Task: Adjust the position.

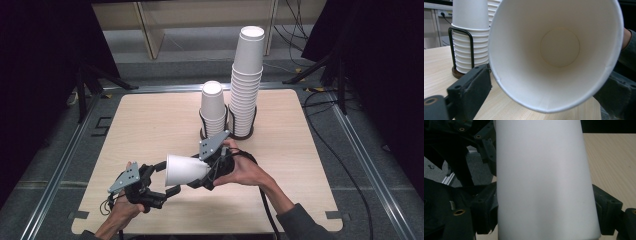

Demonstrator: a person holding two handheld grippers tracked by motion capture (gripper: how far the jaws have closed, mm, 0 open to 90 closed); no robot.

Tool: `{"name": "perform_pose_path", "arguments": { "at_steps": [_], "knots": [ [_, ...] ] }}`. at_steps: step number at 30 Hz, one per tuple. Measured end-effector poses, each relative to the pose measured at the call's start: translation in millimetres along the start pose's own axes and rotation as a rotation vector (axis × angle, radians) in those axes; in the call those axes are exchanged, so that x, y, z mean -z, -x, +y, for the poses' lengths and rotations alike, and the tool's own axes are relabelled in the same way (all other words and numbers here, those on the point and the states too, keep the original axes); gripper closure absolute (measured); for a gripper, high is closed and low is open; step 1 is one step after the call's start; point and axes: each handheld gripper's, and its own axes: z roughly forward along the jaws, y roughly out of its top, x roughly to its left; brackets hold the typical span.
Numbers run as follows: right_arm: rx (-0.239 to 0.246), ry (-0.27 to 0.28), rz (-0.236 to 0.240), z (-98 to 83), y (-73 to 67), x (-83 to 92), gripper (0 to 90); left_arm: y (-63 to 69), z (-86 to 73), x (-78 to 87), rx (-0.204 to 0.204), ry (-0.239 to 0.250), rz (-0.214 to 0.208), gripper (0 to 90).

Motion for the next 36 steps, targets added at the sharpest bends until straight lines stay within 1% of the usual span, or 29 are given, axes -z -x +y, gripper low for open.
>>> {"name": "perform_pose_path", "arguments": {
  "at_steps": [1,2,4,5,6,8,10,12,13,14,16,17,18,20,21,22,24,25,26,27,28,29,30,32,33,34,35,36],
  "knots": [
    [-0.002,0.004,0.007,-0.7,0.6,-1.0,23.0,0.1,0.2,0.1,-0.001,0.001,-0.001,3.7],
    [-0.002,0.007,0.012,-1.3,0.9,-1.9,23.0,1.0,0.3,-0.5,0.007,0.006,-0.003,3.3],
    [-0.008,0.015,0.027,-2.7,1.4,-4.0,23.0,1.6,0.7,-0.5,0.005,0.006,-0.001,2.0],
    [-0.007,0.009,0.029,-3.2,1.4,-5.4,23.0,1.4,0.9,-0.7,0.001,0.008,-0.007,2.2],
    [0.006,0.006,0.020,-3.3,1.8,-6.2,23.0,1.8,1.0,-1.0,0.006,0.013,-0.011,2.6],
    [-0.010,0.006,0.039,-3.8,0.7,-9.1,23.0,1.9,1.1,-1.1,0.009,0.020,-0.014,1.6],
    [0.005,0.007,0.034,-3.7,1.0,-10.7,22.9,1.7,1.3,-0.8,0.009,0.027,-0.017,1.6],
    [0.006,0.005,0.041,-4.0,0.7,-12.4,22.9,1.3,1.9,-0.1,0.008,0.036,-0.018,1.9],
    [-0.010,-0.003,0.048,-4.4,-0.1,-13.4,22.9,1.1,2.3,0.6,0.013,0.040,-0.018,2.2],
    [-0.008,-0.006,0.046,-4.9,0.2,-14.0,22.9,0.8,2.8,0.7,0.021,0.050,-0.019,2.8],
    [-0.008,-0.004,0.051,-6.1,0.9,-15.4,22.9,0.5,3.5,1.5,0.017,0.053,-0.015,3.1],
    [0.001,0.001,0.043,-6.2,1.8,-15.3,23.0,0.6,3.8,2.0,0.012,0.049,-0.014,3.6],
    [-0.031,-0.008,0.048,-6.8,0.2,-14.8,23.0,0.2,4.1,2.5,0.008,0.047,-0.017,4.5],
    [-0.044,-0.006,0.049,-7.9,0.0,-14.6,23.1,-0.8,4.9,3.1,0.011,0.052,-0.026,6.4],
    [-0.046,-0.004,0.053,-8.3,0.7,-14.1,23.2,-0.9,5.3,3.5,0.009,0.050,-0.024,7.0],
    [-0.033,0.005,0.048,-8.7,2.2,-14.5,23.1,-0.6,5.8,3.5,0.005,0.049,-0.022,8.0],
    [-0.032,0.000,0.049,-9.5,2.9,-14.9,21.9,0.0,6.9,3.8,0.002,0.053,-0.028,10.2],
    [-0.018,0.005,0.044,-9.8,4.3,-15.3,21.1,0.5,7.6,4.3,0.006,0.051,-0.028,11.3],
    [-0.016,0.009,0.037,-10.5,5.4,-15.7,20.5,1.2,8.0,3.7,0.004,0.049,-0.027,12.1],
    [-0.036,-0.002,0.047,-11.4,5.3,-16.0,19.6,1.6,8.3,3.7,-0.013,0.032,-0.024,12.9],
    [-0.033,-0.008,0.039,-11.9,5.5,-16.3,18.9,2.2,8.2,3.3,-0.014,0.027,-0.021,13.5],
    [-0.032,-0.028,0.029,-12.2,4.9,-17.5,18.1,2.6,8.0,2.7,-0.008,0.025,-0.021,14.3],
    [-0.032,-0.028,0.029,-12.2,4.9,-17.5,18.1,2.4,8.1,2.2,-0.018,0.015,-0.020,14.3],
    [-0.022,-0.050,0.008,-11.7,4.4,-17.9,17.0,2.6,8.8,2.5,-0.028,-0.010,-0.006,14.4],
    [-0.008,-0.063,-0.011,-11.3,5.0,-17.0,15.7,2.3,9.4,2.7,-0.031,-0.018,0.001,14.4],
    [-0.003,-0.078,-0.031,-10.8,4.8,-15.8,15.6,1.8,9.9,3.3,-0.032,-0.024,0.011,14.4],
    [-0.011,-0.092,-0.041,-10.4,3.8,-14.3,15.8,1.0,10.4,3.8,-0.034,-0.031,0.019,14.5],
    [0.001,-0.109,-0.062,-9.5,3.3,-12.2,15.8,0.5,10.8,4.3,-0.030,-0.043,0.029,14.5]
  ]
}}
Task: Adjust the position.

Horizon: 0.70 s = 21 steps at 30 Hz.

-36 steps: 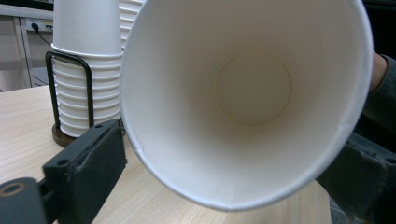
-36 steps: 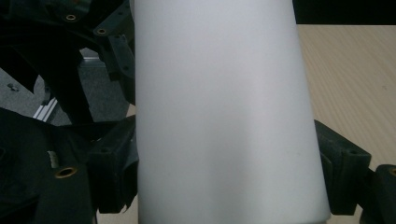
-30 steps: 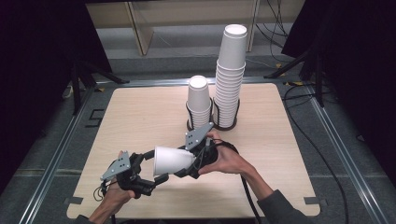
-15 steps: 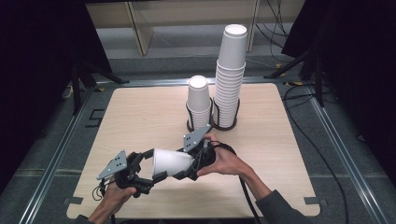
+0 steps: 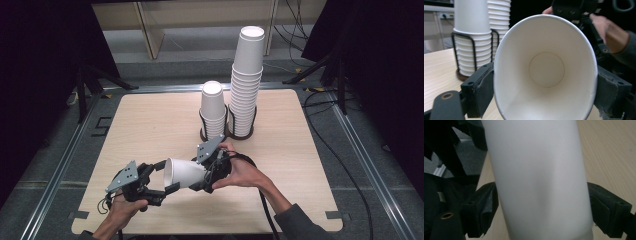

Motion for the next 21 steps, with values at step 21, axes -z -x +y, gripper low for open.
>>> {"name": "perform_pose_path", "arguments": {
  "at_steps": [21],
  "knots": [
    [0.169,-0.217,-0.101,12.9,-18.6,-18.5,17.4,8.5,1.5,-7.6,-0.097,-0.187,0.035,14.8]
  ]
}}
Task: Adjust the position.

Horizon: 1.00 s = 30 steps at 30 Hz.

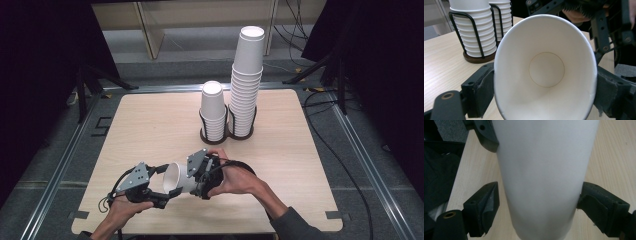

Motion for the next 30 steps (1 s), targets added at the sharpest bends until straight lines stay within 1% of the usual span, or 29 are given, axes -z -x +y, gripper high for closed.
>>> {"name": "perform_pose_path", "arguments": {
  "at_steps": [1,2,3,5,6,8,9,10,11,12,15,16,17,18,20,21,22,23,24,25,26,27,28,29,30],
  "knots": [
    [-0.013,0.004,0.005,-0.2,-0.8,-1.4,17.7,0.1,0.4,-0.1,-0.003,0.006,-0.008,14.7],
    [-0.024,0.011,0.020,-0.4,-1.3,-2.5,18.2,0.7,0.8,0.0,-0.004,0.003,-0.012,14.7],
    [-0.023,0.015,0.036,-0.8,-0.6,-3.5,18.9,1.4,1.1,-0.2,-0.009,0.000,-0.011,14.6],
    [-0.019,0.013,0.032,-1.7,0.4,-5.3,19.3,1.6,1.0,-0.8,-0.016,-0.009,-0.015,14.6],
    [-0.020,0.016,0.046,-1.7,0.1,-6.0,19.9,1.5,0.7,-1.5,-0.018,-0.009,-0.017,14.6],
    [-0.019,0.022,0.058,-1.8,-0.6,-8.1,21.3,1.9,0.0,-2.6,-0.015,-0.006,-0.023,14.6],
    [-0.017,0.016,0.056,-1.7,-1.0,-8.6,21.4,1.9,0.5,-1.7,-0.024,-0.022,-0.019,14.6],
    [-0.012,0.018,0.057,-1.5,-1.1,-9.9,21.3,1.9,0.5,-1.9,-0.026,-0.024,-0.019,14.6],
    [-0.018,0.017,0.057,-1.4,-1.5,-10.8,21.2,1.8,0.7,-1.7,-0.032,-0.030,-0.018,14.6],
    [0.008,0.023,0.048,-0.9,-0.6,-11.5,21.2,2.3,0.6,-2.0,-0.028,-0.030,-0.020,14.6],
    [0.021,0.020,0.048,-0.3,-0.3,-13.1,21.2,3.0,0.2,-2.6,-0.020,-0.030,-0.020,14.6],
    [-0.004,0.011,0.050,-0.6,-1.5,-13.4,21.5,2.7,0.1,-2.5,-0.024,-0.031,-0.021,14.6],
    [-0.002,0.013,0.052,-0.7,-1.3,-13.7,21.7,2.8,0.0,-2.6,-0.020,-0.027,-0.022,14.6],
    [-0.010,0.021,0.061,-0.9,-1.6,-14.1,22.0,1.9,0.0,-2.0,-0.030,-0.033,-0.023,14.5],
    [-0.008,0.028,0.064,-1.5,-1.5,-14.2,22.6,1.7,-0.3,-1.9,-0.022,-0.016,-0.026,13.5],
    [0.015,0.040,0.064,-1.3,-0.4,-13.6,22.8,0.2,-1.3,-2.5,-0.018,0.011,-0.037,12.4],
    [0.010,0.050,0.068,-1.7,0.1,-13.0,22.9,-0.1,-1.9,-2.8,0.007,0.040,-0.038,10.4],
    [-0.010,0.062,0.082,-2.4,0.9,-12.5,22.9,-0.1,-1.9,-2.3,0.024,0.056,-0.030,9.0],
    [-0.018,0.080,0.093,-3.2,2.2,-12.0,22.9,-1.2,-2.0,-2.1,0.044,0.094,-0.023,7.7],
    [-0.041,0.106,0.096,-4.6,4.5,-10.2,22.9,-2.1,-2.1,-1.1,0.048,0.121,-0.017,5.6],
    [-0.051,0.127,0.100,-6.2,6.8,-9.6,23.0,-2.7,-1.8,0.9,0.058,0.127,-0.012,5.3],
    [-0.060,0.146,0.102,-7.9,8.6,-9.0,23.0,-3.0,-2.2,1.7,0.070,0.146,-0.011,6.3],
    [-0.082,0.161,0.101,-9.7,9.7,-7.7,23.1,-3.8,-2.3,2.7,0.072,0.157,-0.004,8.0],
    [-0.105,0.188,0.114,-11.2,10.4,-7.0,23.1,-3.7,-2.7,2.5,0.092,0.179,-0.002,7.7],
    [-0.151,0.203,0.128,-12.8,10.2,-5.8,23.1,-3.8,-3.2,2.4,0.105,0.192,0.005,7.8]
  ]
}}
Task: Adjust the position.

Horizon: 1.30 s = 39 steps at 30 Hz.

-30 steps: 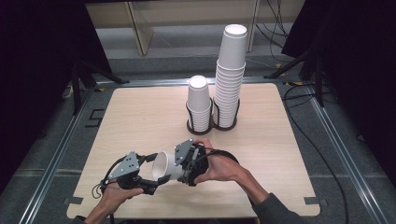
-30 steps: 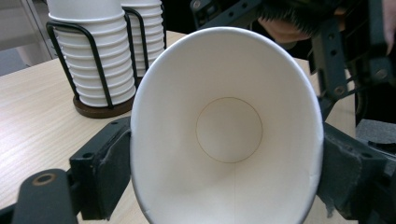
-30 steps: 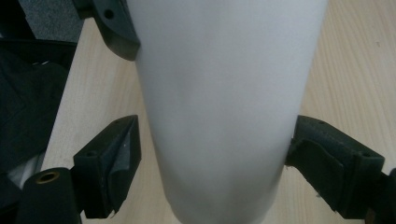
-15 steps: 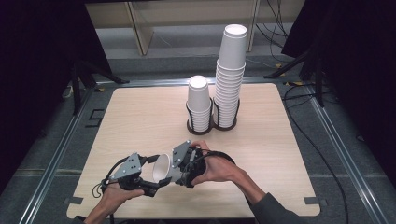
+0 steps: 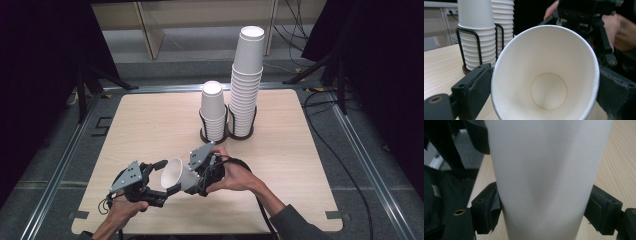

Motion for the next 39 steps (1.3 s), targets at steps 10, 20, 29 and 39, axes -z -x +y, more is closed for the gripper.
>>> {"name": "perform_pose_path", "arguments": {
  "at_steps": [10,20,29,39],
  "knots": [
    [-0.035,0.122,0.020,-0.5,3.0,-2.5,23.0,-1.9,-3.1,-0.6,0.057,0.065,0.019,1.1],
    [-0.019,0.171,0.037,4.8,-1.0,-10.7,22.7,1.2,-2.0,-2.1,0.060,0.082,0.014,5.2],
    [-0.025,0.198,0.043,3.2,0.2,-10.6,22.5,0.3,-0.2,-0.2,0.060,0.088,0.008,7.8],
    [-0.055,0.200,0.033,-1.0,3.4,-11.5,18.8,-3.2,1.2,1.2,0.049,0.076,0.026,11.4]
  ]
}}
